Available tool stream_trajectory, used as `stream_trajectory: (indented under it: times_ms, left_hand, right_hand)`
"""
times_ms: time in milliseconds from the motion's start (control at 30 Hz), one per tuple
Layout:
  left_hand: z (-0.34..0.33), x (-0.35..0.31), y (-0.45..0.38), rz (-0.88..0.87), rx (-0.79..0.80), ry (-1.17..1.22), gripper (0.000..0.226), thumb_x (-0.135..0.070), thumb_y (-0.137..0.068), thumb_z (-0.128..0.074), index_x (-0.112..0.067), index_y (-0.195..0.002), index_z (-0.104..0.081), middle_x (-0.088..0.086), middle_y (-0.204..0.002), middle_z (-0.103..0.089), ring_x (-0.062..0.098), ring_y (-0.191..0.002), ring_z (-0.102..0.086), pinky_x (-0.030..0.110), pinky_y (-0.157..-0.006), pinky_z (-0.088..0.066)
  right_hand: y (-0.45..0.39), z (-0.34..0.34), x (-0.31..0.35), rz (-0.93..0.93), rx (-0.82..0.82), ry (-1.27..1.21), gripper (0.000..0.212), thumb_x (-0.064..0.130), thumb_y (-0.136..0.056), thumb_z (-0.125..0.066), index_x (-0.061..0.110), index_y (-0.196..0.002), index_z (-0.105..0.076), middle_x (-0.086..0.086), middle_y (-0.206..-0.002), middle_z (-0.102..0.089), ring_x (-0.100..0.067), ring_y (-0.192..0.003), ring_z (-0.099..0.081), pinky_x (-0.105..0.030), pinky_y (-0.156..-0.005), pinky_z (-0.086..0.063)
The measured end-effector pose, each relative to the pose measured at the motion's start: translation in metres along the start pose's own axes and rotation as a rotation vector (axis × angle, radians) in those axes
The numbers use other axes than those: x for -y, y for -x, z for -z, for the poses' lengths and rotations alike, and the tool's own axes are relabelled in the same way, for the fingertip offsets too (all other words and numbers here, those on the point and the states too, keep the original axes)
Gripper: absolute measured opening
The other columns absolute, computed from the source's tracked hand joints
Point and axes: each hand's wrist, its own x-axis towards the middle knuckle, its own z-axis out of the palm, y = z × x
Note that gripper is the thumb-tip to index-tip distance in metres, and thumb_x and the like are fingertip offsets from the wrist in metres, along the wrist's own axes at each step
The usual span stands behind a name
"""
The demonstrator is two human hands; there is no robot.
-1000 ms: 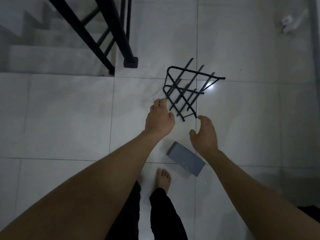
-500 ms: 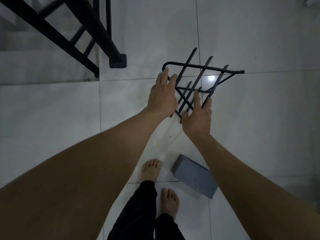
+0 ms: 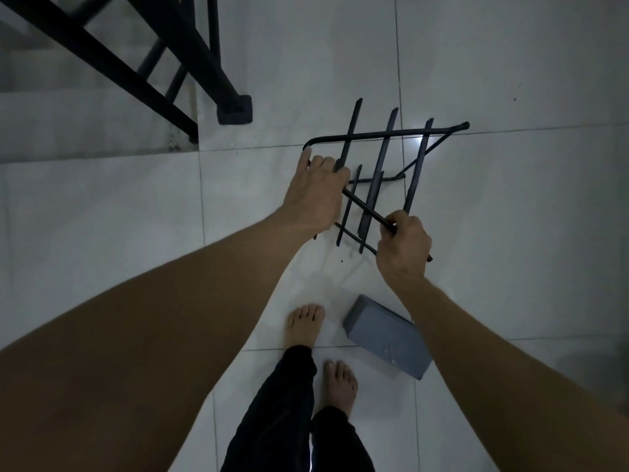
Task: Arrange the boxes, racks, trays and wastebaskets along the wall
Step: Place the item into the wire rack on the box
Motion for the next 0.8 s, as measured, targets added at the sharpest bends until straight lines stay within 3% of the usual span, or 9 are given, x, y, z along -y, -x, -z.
stream_trajectory:
  times_ms: [100,200,300,467,633,700,800]
  left_hand:
    - [0.009,-0.002,0.026,-0.014,-0.073,0.017,0.032,-0.015,-0.085,-0.056,-0.008,-0.116,-0.061,0.014,-0.103,-0.058,0.033,-0.104,-0.05,0.046,-0.117,-0.02]
    - [0.028,-0.004,0.057,0.023,-0.125,0.055,0.022,-0.017,-0.085,-0.054,-0.008,-0.104,-0.062,0.014,-0.094,-0.06,0.032,-0.094,-0.051,0.041,-0.097,-0.036]
    - [0.053,-0.003,0.092,0.112,-0.121,0.088,0.022,-0.025,-0.09,-0.049,-0.011,-0.103,-0.059,0.01,-0.094,-0.059,0.028,-0.094,-0.05,0.039,-0.088,-0.037]
    - [0.087,-0.001,0.165,0.279,-0.157,0.156,0.022,-0.026,-0.091,-0.046,-0.012,-0.103,-0.058,0.01,-0.094,-0.059,0.028,-0.093,-0.049,0.039,-0.085,-0.035]
    - [0.118,0.001,0.252,0.441,-0.226,0.189,0.019,-0.027,-0.092,-0.049,-0.014,-0.101,-0.059,0.009,-0.093,-0.059,0.027,-0.093,-0.049,0.037,-0.082,-0.033]
    - [0.135,0.002,0.287,0.488,-0.261,0.203,0.018,-0.028,-0.092,-0.051,-0.015,-0.101,-0.06,0.007,-0.091,-0.058,0.026,-0.092,-0.05,0.037,-0.083,-0.035]
    - [0.158,0.004,0.341,0.545,-0.297,0.213,0.021,-0.029,-0.09,-0.053,-0.016,-0.103,-0.061,0.006,-0.091,-0.058,0.026,-0.091,-0.051,0.038,-0.084,-0.037]
  right_hand:
    - [0.016,0.016,0.004,0.08,0.039,0.062,0.011,0.002,-0.09,-0.056,0.006,-0.098,-0.063,-0.014,-0.09,-0.059,-0.033,-0.08,-0.058,-0.043,-0.076,-0.047]
    - [0.03,0.037,0.013,0.211,0.044,0.151,0.01,0.005,-0.091,-0.057,0.005,-0.097,-0.065,-0.017,-0.09,-0.06,-0.035,-0.079,-0.057,-0.041,-0.072,-0.044]
    - [0.048,0.061,0.029,0.327,0.024,0.213,0.011,0.01,-0.094,-0.057,0.006,-0.097,-0.067,-0.016,-0.095,-0.06,-0.033,-0.086,-0.055,-0.037,-0.075,-0.036]
    - [0.102,0.089,0.068,0.515,0.046,0.184,0.024,0.011,-0.089,-0.057,0.008,-0.11,-0.067,-0.017,-0.126,-0.055,-0.035,-0.111,-0.053,-0.047,-0.098,-0.039]
    - [0.178,0.109,0.114,0.83,0.134,0.218,0.043,0.024,-0.095,-0.049,0.012,-0.136,-0.051,-0.017,-0.147,-0.042,-0.033,-0.135,-0.039,-0.051,-0.113,-0.03]
    - [0.206,0.11,0.133,0.915,0.208,0.267,0.049,0.031,-0.095,-0.05,0.017,-0.141,-0.047,-0.015,-0.141,-0.05,-0.032,-0.13,-0.046,-0.054,-0.111,-0.031]
    - [0.246,0.111,0.161,0.975,0.246,0.346,0.053,0.024,-0.088,-0.057,0.021,-0.141,-0.048,-0.006,-0.115,-0.065,-0.028,-0.107,-0.059,-0.054,-0.107,-0.034]
